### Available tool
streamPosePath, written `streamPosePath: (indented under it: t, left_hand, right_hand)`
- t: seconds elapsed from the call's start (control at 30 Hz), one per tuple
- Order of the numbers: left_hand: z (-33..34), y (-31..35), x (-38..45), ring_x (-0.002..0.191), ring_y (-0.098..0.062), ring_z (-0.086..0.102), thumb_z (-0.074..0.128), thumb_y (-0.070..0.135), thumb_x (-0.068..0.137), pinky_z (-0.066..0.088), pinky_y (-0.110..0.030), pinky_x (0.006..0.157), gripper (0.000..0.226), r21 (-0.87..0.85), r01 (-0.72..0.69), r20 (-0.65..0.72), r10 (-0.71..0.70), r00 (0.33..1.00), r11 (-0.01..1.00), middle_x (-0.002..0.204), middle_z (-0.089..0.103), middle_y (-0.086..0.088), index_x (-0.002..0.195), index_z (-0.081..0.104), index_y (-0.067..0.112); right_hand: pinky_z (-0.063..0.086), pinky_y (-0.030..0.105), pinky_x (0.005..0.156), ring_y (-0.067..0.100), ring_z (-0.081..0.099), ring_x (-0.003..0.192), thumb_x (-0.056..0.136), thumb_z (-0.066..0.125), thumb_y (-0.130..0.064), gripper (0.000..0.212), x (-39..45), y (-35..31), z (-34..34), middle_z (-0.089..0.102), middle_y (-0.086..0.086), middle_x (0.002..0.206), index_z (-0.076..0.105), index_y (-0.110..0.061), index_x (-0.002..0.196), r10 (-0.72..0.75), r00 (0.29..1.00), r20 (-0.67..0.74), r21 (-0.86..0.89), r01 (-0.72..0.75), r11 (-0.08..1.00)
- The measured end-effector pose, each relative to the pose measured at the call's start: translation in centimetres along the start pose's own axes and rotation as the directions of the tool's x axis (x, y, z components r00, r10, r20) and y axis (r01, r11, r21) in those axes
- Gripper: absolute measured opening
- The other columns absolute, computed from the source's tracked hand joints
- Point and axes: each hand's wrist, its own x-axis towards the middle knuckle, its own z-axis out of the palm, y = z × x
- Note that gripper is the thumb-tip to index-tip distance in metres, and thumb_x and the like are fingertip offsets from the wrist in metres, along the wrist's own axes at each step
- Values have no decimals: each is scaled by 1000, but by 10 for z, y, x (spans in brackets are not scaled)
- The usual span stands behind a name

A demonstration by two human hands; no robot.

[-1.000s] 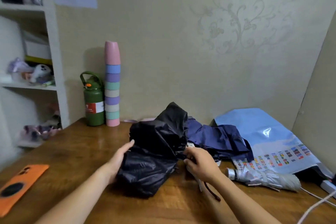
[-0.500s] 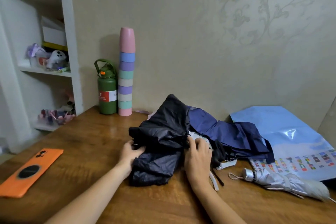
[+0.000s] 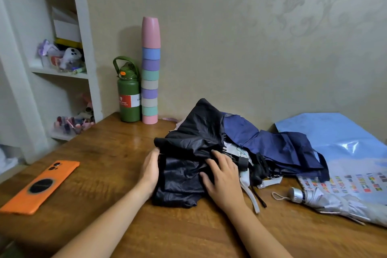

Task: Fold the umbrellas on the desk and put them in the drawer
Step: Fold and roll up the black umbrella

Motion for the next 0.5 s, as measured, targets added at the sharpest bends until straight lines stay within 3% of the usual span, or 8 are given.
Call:
streamPosePath:
  t: [0.1, 0.2, 0.3, 0.37, 0.43, 0.5]
  left_hand:
    - [5, 15, -17, 107, -25, 65, 44, 50, 93, 50, -47, 100, 36, 69, -82, -53, 86, 995, 994, 106, 71, -1, 99, 68, 25]
    - [4, 15, -17, 103, -29, 62, 46, 29, 104, 48, -42, 92, 22, 160, -120, -56, 130, 990, 980, 102, 68, -2, 97, 66, 23]
    - [3, 10, -11, 101, -31, 65, 47, 21, 105, 50, -47, 94, 23, 204, -147, -30, 156, 987, 968, 102, 71, -7, 98, 69, 21]
    - [3, 9, -8, 100, -30, 65, 47, 19, 104, 51, -48, 95, 25, 211, -146, -29, 156, 987, 967, 101, 72, -7, 97, 70, 21]
    - [2, 8, -7, 100, -30, 66, 45, 17, 105, 52, -48, 96, 27, 187, -129, -34, 137, 990, 974, 101, 72, -7, 96, 70, 20]
    - [3, 8, -7, 101, -31, 66, 43, 16, 105, 52, -49, 95, 28, 158, -128, -35, 135, 990, 979, 102, 72, -9, 97, 70, 18]
  right_hand:
    - [48, 46, 99, 27, 49, 131, 97, 56, -46, 35, -2, 1, -2, 51, 4, 146, 64, -21, 119, 18, 1000, 19, 35, -19, 999]
    - [44, 38, 100, 26, 50, 125, 97, 61, -42, 34, -2, -9, -11, 52, 7, 139, 64, -17, 119, -34, 999, -24, 65, 36, 997]
    - [48, 32, 77, 19, 54, 91, 96, 64, -35, 24, -1, -21, -25, 55, 1, 106, 63, -13, 105, -135, 982, -131, 119, 151, 981]
    - [46, 31, 63, 15, 50, 75, 98, 60, -41, 26, -4, -29, -33, 50, -4, 93, 59, -15, 99, -229, 969, -93, 178, 242, 954]
    - [46, 30, 67, 13, 51, 81, 99, 55, -55, 40, -6, -35, -36, 51, -4, 101, 59, -17, 109, -347, 936, 61, 257, 321, 911]
    - [45, 28, 88, 14, 52, 106, 93, 54, -71, 63, -7, -39, -31, 50, -2, 127, 54, -21, 132, -417, 881, 223, 279, 352, 893]
